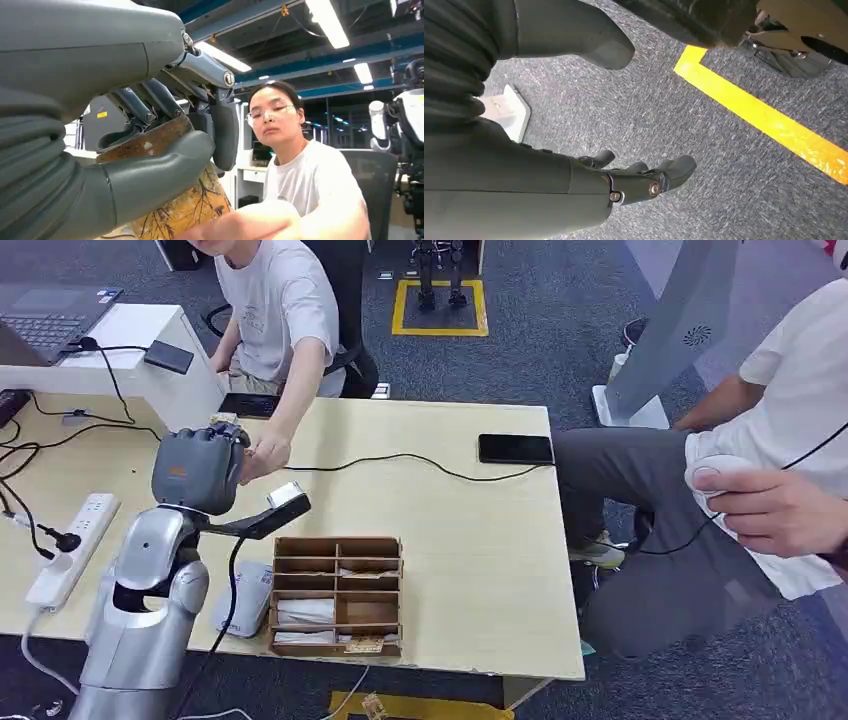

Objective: Pass the card to the sensor for recognition and then transmit it.

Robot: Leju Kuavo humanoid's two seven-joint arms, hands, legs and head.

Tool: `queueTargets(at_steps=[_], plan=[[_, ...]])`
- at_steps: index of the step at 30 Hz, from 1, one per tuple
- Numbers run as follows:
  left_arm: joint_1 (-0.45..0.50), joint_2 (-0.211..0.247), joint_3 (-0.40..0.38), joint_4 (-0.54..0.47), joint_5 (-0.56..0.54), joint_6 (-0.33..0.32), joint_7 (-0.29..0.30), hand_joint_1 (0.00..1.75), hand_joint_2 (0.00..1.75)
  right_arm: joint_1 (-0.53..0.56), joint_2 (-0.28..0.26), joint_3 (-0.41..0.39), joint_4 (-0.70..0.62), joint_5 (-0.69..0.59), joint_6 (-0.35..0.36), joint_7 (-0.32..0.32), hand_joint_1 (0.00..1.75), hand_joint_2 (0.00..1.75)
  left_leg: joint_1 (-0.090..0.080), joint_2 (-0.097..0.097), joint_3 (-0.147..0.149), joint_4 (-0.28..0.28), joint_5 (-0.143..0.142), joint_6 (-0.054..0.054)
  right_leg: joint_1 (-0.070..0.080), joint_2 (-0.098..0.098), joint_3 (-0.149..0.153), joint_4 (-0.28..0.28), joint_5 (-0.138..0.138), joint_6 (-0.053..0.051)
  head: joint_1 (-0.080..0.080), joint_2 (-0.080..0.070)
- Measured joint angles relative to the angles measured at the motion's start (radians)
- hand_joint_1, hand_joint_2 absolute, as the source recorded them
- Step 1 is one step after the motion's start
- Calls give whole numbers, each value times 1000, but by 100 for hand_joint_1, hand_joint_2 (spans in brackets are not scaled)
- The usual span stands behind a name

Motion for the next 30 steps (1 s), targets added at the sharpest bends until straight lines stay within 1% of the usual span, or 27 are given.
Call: queueTargets(at_steps=[3,4,5,6,12,15,18,21,22,24,25,28,30], plan=[[-6,-9,11,22,-2,-3,-5,175,175,0,0,5,0,0,0,5,0,175,0,0,0,0,0,0,0,0,0,0,0,0,0,0],[-7,-12,14,28,-2,-3,-8,147,175,0,0,5,0,0,0,7,0,175,0,0,0,0,0,0,0,0,0,0,0,0,0,0],[-9,-13,16,32,-2,-3,-12,42,175,1,0,5,0,0,0,8,0,175,0,0,0,0,0,0,0,0,0,0,0,0,0,0],[-10,-15,18,36,-2,-3,-13,0,175,1,0,5,0,0,0,8,0,175,0,0,0,0,0,0,0,0,0,0,0,0,0,0],[-11,-23,47,50,-4,16,-15,0,175,0,0,5,0,0,0,-6,0,175,0,0,0,0,0,0,0,0,0,0,0,0,0,0],[-1,-29,97,47,5,43,-7,0,175,2,0,2,-1,0,0,-15,0,175,0,0,-1,0,0,0,0,0,0,0,0,0,0,0],[17,-37,181,30,11,78,-2,0,175,7,0,-5,-7,0,3,-16,0,175,0,0,-1,0,0,0,0,0,0,0,0,0,0,0],[42,-45,271,2,40,149,-20,0,175,11,1,-12,-18,0,13,-16,0,175,0,1,-1,-1,0,0,0,1,0,0,0,0,0,0],[58,-51,314,-18,73,173,-37,0,175,15,3,-19,-24,0,16,-16,0,175,0,1,-1,-1,0,0,0,2,0,0,0,0,0,0],[86,-66,392,-54,119,192,-74,0,175,25,8,-30,-39,0,22,-15,0,175,0,1,-1,-1,0,0,0,1,0,0,-1,0,0,0],[99,-73,430,-70,132,194,-90,0,175,29,13,-34,-48,0,26,-11,0,175,0,1,-1,-1,0,0,0,1,0,0,-1,0,0,0],[155,-95,561,-105,168,200,-113,0,175,45,26,-49,-84,0,52,2,0,175,0,2,-1,-1,-1,0,0,2,0,0,-1,0,0,0],[190,-108,639,-107,183,225,-144,0,175,58,34,-54,-112,0,69,6,0,175,0,2,-1,-1,-1,0,0,1,-1,0,-1,0,0,0]])
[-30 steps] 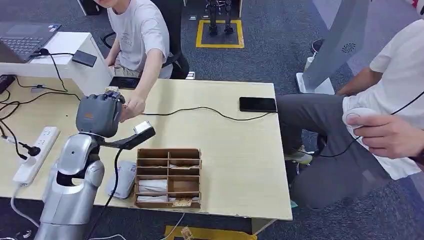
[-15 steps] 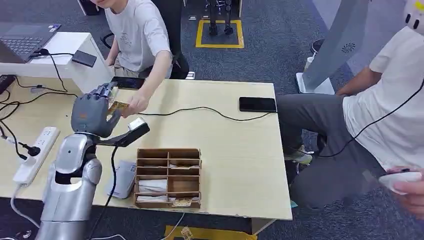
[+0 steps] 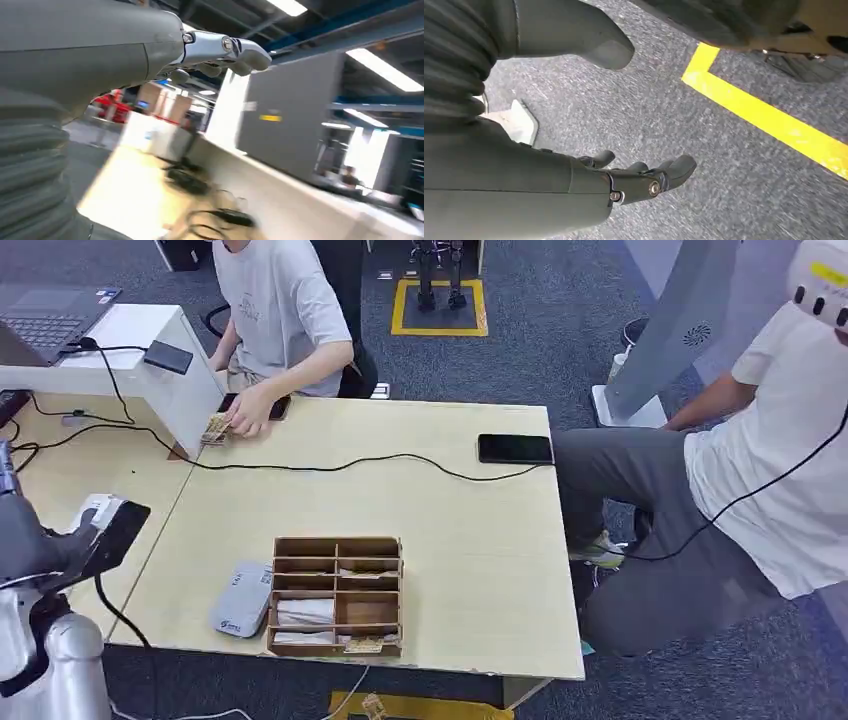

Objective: Pass the card to the sensor for recognition and then transmit it.

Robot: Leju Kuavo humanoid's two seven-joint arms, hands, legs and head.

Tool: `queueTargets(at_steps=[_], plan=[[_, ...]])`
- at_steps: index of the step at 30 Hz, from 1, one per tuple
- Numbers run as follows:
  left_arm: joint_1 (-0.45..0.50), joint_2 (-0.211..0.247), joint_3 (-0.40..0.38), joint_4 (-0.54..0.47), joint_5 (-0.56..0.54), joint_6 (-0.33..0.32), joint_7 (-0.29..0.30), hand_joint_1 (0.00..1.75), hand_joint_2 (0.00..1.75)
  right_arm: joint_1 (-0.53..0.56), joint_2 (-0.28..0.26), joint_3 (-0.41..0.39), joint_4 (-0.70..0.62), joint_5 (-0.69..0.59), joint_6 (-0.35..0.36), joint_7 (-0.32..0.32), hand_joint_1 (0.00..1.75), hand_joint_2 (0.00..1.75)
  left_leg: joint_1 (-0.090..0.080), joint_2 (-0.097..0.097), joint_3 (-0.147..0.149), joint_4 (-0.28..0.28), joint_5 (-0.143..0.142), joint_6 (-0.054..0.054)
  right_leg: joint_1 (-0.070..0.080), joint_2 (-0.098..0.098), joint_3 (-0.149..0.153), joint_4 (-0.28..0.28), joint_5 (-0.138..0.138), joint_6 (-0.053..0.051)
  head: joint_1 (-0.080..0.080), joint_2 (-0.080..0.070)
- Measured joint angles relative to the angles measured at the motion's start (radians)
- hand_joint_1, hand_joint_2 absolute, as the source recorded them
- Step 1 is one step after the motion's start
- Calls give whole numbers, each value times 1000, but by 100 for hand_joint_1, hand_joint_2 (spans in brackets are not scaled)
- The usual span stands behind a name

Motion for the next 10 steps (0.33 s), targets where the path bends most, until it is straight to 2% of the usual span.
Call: queueTargets(at_steps=[8,10], plan=[[41,-61,312,36,165,21,-6,0,175,18,31,-23,-79,0,17,-8,0,175,0,0,0,0,0,0,0,0,0,0,0,0,0,0],[40,-75,419,85,202,16,23,0,175,19,37,-34,-97,0,20,-11,0,175,0,0,1,0,0,0,0,0,0,0,0,0,0,0]])
